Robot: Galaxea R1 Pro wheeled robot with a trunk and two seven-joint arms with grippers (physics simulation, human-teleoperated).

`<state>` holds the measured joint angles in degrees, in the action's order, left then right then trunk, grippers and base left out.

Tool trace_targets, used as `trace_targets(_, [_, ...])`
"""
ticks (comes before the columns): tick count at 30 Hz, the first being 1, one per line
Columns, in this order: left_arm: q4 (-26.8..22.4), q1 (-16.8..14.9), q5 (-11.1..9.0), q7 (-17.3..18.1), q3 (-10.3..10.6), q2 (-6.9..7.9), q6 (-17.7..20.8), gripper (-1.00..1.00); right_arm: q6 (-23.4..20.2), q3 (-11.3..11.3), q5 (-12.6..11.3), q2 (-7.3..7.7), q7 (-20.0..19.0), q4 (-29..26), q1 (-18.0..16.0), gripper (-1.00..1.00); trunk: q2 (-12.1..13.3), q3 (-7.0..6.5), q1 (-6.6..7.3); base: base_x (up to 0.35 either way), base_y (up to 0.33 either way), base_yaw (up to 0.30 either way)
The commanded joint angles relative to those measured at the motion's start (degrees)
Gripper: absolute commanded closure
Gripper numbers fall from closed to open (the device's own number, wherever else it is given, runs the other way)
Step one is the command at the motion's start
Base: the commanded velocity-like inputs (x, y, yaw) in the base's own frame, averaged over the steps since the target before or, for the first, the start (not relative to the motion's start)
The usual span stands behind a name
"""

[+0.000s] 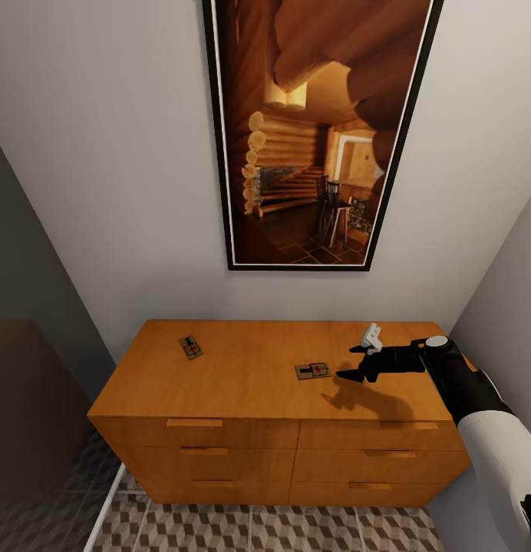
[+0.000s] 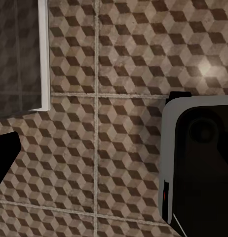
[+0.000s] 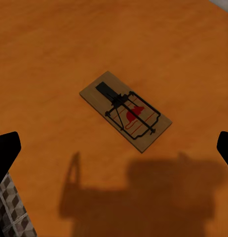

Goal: Take the four mousetraps from the cabinet in the bathroom and place them on the bathroom floor. Make sure all four end up on the same floor surface, and ensure that at least two of them are either under or directly next to the same bathroom sink.

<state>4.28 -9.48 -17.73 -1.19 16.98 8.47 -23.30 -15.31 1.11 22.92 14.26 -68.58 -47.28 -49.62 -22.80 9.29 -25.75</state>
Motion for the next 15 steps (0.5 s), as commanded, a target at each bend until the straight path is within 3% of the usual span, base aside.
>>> trace_targets(1, [0.2,-0.1,-0.2,-0.1,0.5,-0.03,-0.3,-1.00,-0.6,0.1,0.2,-0.02,-0.3,-0.1,0.0,-1.00,-0.1,0.12,-0.03,0.000,0.000,0.000])
trace_targets(15, [0.2,-0.1,-0.2,-0.1,0.5,-0.12,-0.3,-1.00,-0.6,0.1,0.2,-0.02,-0.3,-0.1,0.0,-1.00,-0.1,0.12,-0.03,0.000,0.000,0.000])
